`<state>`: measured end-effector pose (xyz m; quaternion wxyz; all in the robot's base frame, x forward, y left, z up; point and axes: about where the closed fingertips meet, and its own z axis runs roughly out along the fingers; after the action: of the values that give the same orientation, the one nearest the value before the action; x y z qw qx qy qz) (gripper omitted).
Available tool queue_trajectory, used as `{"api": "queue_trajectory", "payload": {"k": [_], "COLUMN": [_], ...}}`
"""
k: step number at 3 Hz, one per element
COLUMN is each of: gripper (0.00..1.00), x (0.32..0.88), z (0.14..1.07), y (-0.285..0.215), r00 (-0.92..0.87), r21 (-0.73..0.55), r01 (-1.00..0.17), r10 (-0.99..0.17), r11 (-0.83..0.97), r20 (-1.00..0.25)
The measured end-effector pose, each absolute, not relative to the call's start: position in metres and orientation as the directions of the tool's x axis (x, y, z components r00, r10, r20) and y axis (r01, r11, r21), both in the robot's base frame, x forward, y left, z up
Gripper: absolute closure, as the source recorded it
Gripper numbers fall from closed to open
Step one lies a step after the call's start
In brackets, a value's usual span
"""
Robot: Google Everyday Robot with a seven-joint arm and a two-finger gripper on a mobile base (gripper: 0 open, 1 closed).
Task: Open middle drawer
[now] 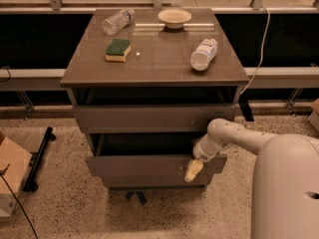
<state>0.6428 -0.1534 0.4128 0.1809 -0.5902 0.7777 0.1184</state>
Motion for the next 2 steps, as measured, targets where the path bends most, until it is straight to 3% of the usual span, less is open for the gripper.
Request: {"api": "queue_trajectory", "payload": {"k": [2], "gripper": [0.0], "x": [0.606], "z": [0.407], "y": [-0.168], "r00": [-0.278], "r21": [0.027], "r01": [-0.956], "r10": [-0.869], "r11": [0.293], "r20": [-0.409]}}
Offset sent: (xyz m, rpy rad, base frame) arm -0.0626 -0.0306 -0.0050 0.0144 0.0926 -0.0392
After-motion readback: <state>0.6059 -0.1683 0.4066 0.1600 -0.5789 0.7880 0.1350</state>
